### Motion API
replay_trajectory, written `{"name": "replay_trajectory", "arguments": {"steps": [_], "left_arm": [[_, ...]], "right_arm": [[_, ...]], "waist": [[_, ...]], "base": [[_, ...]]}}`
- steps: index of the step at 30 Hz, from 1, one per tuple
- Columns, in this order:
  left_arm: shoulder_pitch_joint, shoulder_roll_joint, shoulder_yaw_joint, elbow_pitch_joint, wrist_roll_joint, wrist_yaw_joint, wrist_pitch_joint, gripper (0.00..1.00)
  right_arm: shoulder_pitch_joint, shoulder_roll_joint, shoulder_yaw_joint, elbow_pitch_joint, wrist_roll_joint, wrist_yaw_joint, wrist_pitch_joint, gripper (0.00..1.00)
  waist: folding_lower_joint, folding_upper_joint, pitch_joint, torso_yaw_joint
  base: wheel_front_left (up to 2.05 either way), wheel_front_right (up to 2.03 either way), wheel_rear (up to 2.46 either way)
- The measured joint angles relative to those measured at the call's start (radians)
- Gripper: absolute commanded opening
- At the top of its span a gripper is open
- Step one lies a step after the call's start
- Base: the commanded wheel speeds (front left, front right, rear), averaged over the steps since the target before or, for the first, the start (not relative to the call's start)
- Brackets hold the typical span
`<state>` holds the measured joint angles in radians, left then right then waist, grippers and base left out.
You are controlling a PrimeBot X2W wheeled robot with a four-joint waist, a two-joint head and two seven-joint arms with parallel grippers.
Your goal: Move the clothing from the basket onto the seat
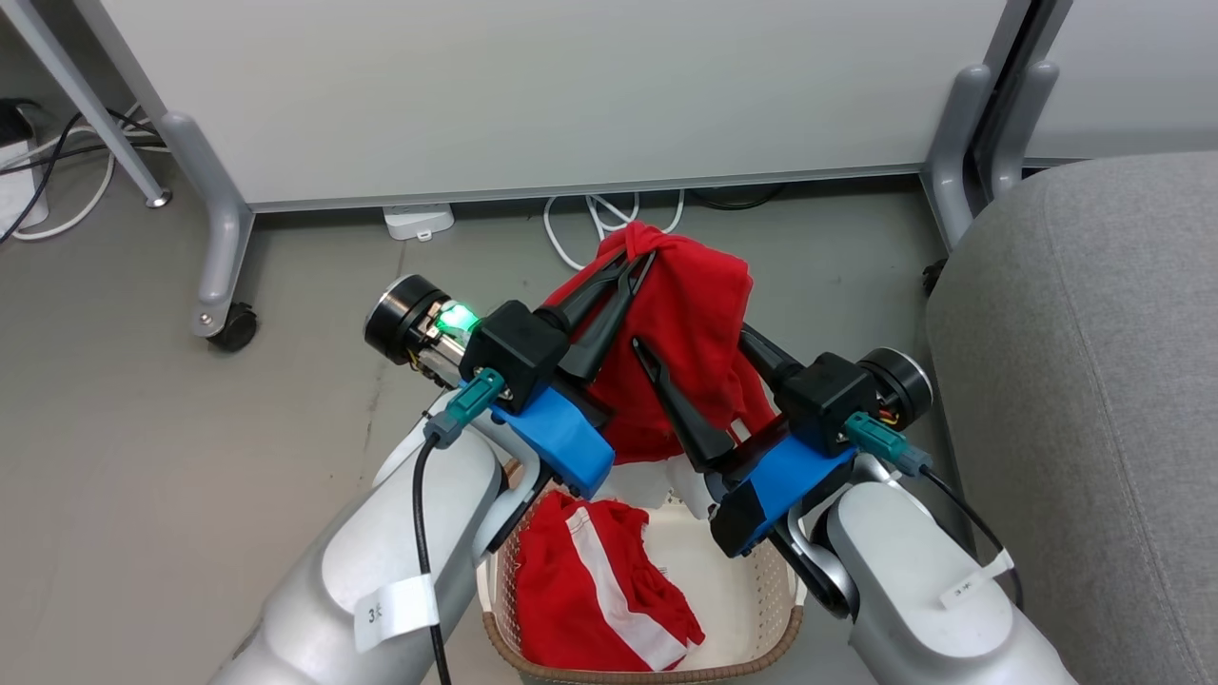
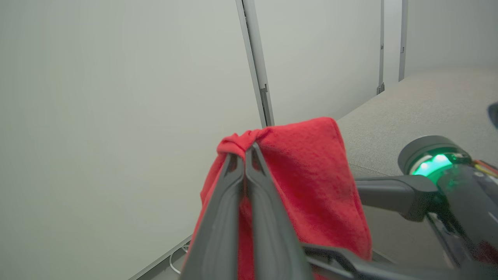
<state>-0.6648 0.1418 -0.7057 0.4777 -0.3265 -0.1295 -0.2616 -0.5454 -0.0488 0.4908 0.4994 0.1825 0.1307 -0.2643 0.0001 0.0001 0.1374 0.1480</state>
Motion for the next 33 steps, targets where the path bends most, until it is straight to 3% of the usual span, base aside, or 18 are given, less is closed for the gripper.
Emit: {"name": "replay_trajectory", "arguments": {"steps": [2,30,31,33], "left_arm": [[-0.005,-0.003,-0.006,-0.002,-0.002,0.0,0.0,0.0],[-0.009,0.003,-0.017,0.008,-0.017,0.0,0.0,0.0],[-0.009,0.003,-0.016,0.009,-0.017,0.0,0.0,0.16],[-0.009,0.002,-0.013,0.012,-0.016,0.0,0.0,1.0]], "right_arm": [[-0.016,0.0,0.015,0.022,0.013,0.0,0.0,0.0],[-0.03,0.0,0.033,0.021,0.042,0.0,0.0,0.0],[-0.03,0.0,0.033,0.02,0.042,0.0,0.0,0.0],[-0.029,0.0,0.033,0.019,0.044,0.0,0.0,0.0]], "waist": [[0.0,0.0,0.006,0.006],[-0.0001,0.0,-0.004,0.011],[-0.0001,-0.0001,-0.005,0.011],[-0.0001,0.0,-0.006,0.011]], "base": [[0.0,0.0,0.0],[0.0,0.0,0.0],[0.0,0.0,0.0],[0.0,0.0,0.0]]}}
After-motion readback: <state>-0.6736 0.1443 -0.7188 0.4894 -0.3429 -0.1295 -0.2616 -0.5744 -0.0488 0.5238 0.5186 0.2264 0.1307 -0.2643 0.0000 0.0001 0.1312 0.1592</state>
